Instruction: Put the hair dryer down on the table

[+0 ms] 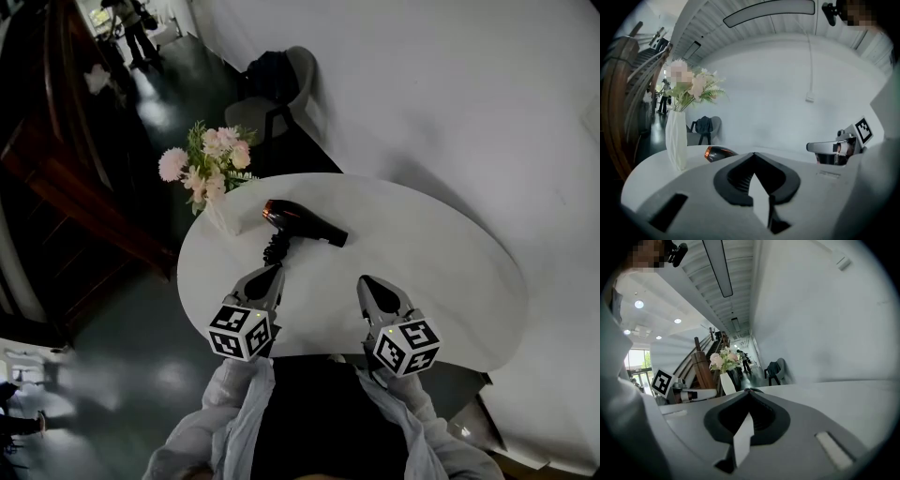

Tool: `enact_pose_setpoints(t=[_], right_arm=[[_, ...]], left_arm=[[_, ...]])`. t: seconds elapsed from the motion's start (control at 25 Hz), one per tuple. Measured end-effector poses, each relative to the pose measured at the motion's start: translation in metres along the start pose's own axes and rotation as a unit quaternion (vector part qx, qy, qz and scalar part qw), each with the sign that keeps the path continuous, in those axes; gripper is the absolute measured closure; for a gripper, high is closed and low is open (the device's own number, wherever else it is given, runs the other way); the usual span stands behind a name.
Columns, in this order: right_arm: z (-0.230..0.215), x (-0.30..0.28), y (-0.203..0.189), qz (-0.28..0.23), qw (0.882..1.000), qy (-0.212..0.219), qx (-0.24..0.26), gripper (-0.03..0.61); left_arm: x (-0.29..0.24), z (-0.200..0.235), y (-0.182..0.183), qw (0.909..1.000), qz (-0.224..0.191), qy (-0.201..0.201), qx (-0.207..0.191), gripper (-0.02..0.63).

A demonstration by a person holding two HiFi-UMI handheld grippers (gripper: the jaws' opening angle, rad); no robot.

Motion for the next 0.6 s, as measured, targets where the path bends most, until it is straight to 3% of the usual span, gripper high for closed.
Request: enact_pose_setpoints(t=[0.6], right_arm=[[-0.014,0.026,-0.013,0.004,1.0,-0.009,0.005,0.569]], left_arm=[[0.003,-0.034,-0.02,0.9998,0.018,-0.004,0.007,0.614]])
Point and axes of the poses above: the fingertips, and each gripper's own axes: x backward along the fingers, z to its left, y out of its top, the point moved 1 cm from there along x, backward along the fingers, and after that the axes turned 8 degrees about -x, right-handed, at the moved point
